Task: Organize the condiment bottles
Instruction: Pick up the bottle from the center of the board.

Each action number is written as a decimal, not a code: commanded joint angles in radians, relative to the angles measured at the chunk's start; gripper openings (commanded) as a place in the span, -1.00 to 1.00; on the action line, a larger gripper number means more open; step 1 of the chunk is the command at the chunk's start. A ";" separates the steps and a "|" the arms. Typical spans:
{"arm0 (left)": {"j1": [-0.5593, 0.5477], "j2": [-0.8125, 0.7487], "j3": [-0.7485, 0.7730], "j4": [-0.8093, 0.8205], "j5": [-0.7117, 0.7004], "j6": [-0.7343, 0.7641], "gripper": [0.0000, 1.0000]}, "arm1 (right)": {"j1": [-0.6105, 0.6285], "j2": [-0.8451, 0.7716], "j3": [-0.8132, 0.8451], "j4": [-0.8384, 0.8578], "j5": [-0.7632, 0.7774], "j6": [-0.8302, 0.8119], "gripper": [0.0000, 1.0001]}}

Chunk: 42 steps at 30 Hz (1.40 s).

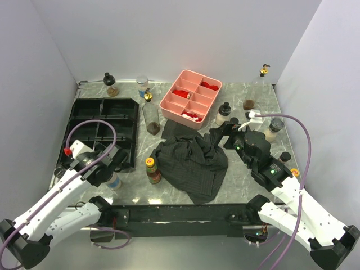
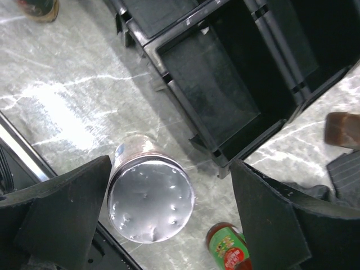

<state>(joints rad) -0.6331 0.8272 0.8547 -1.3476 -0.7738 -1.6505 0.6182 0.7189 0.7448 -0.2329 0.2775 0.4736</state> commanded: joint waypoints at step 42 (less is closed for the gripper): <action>0.006 -0.088 0.299 0.488 0.104 0.951 -0.98 | -0.003 -0.039 0.034 0.007 -0.034 -0.010 1.00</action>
<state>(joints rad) -0.6315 0.7200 1.1149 -1.1801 -0.6899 -1.0504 0.6182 0.6945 0.7456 -0.2401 0.2695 0.4706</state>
